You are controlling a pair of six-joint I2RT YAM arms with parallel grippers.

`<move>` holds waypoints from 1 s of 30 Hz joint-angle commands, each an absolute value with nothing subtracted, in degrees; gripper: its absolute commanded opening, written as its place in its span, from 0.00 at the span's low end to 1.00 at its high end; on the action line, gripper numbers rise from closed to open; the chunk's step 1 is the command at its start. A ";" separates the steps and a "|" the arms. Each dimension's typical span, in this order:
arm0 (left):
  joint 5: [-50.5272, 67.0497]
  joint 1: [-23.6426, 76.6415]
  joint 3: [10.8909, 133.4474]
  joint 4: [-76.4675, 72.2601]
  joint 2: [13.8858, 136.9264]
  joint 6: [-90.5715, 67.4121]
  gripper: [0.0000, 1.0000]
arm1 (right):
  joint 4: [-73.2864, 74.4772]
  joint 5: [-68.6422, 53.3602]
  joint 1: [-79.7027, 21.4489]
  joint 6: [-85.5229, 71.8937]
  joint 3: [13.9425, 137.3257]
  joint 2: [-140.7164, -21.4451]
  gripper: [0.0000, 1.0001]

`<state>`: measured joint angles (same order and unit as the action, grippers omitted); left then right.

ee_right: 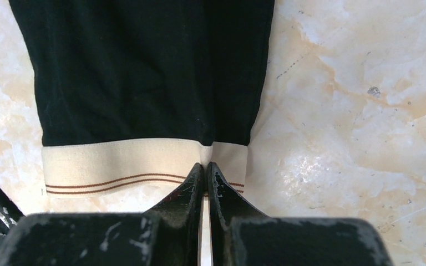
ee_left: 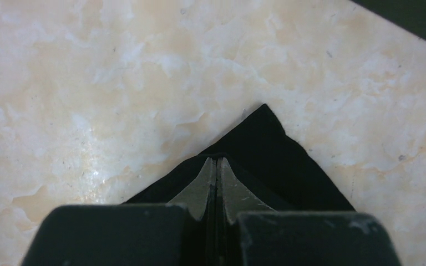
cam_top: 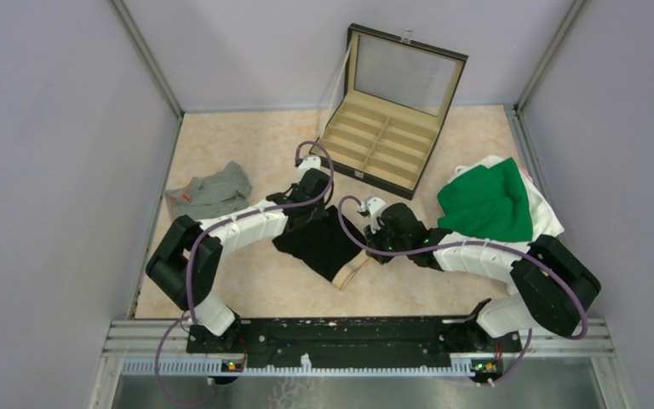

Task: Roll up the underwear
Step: Fold the underwear at the center of the board.

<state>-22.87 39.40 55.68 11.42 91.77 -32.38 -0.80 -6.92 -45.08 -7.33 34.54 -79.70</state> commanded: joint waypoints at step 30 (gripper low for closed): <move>-21.95 38.41 54.97 10.22 83.28 -29.65 0.39 | 4.82 1.54 -44.52 -11.20 34.46 -68.79 0.35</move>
<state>-23.16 38.65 58.96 11.00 90.17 -29.63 3.51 -0.36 -44.93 -9.43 34.48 -73.47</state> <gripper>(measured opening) 0.398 0.391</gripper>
